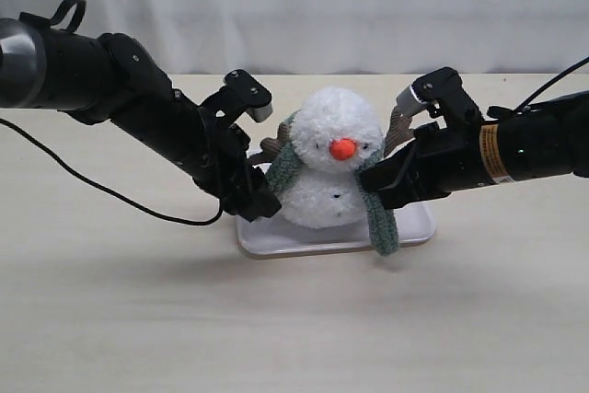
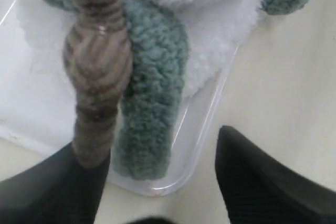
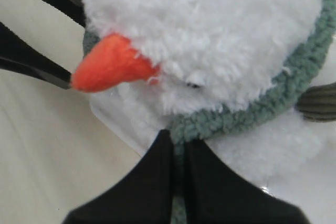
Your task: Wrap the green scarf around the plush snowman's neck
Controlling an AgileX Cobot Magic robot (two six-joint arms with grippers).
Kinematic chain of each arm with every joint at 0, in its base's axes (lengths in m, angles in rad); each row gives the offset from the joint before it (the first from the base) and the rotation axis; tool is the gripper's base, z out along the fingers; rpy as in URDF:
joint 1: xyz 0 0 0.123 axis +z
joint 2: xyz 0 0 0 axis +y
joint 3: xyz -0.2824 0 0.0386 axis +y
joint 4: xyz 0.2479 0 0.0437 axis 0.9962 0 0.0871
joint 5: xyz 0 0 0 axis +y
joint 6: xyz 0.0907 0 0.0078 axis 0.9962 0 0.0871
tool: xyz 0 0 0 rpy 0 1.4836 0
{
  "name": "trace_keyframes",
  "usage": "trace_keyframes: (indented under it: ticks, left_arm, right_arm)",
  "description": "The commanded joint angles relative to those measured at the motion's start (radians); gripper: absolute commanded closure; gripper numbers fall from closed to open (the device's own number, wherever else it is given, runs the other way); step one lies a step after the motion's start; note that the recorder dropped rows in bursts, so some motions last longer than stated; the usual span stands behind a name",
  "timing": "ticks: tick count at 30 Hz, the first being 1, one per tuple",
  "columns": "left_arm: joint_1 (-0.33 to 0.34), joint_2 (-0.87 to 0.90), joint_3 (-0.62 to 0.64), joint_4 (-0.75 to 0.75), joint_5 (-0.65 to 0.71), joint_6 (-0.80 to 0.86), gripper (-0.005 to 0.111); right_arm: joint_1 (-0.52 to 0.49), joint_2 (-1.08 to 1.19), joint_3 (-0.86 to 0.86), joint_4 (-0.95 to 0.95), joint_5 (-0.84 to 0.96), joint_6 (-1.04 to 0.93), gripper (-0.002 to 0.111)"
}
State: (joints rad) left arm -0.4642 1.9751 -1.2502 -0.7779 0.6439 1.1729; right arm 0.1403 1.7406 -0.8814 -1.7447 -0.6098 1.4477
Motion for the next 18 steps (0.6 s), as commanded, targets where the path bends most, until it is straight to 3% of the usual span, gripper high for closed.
trace_keyframes:
  ticks: [1, 3, 12, 18]
  left_arm:
    - [-0.001, -0.001, 0.000, 0.016, 0.021, 0.012, 0.050]
    - [-0.001, -0.001, 0.000, 0.007, 0.026, 0.012, 0.054]
    - [-0.001, 0.003, 0.003, -0.028, 0.100, 0.012, 0.105]
    - [-0.001, 0.001, 0.003, -0.160, 0.206, 0.082, 0.107]
  right_arm:
    - [0.002, -0.010, -0.003, 0.000, 0.005, -0.012, 0.104]
    - [0.002, -0.010, -0.003, 0.000, 0.005, -0.012, 0.104]
    - [0.002, -0.010, -0.003, 0.000, 0.005, -0.007, 0.104]
    - [0.002, -0.010, -0.003, 0.000, 0.007, -0.005, 0.104]
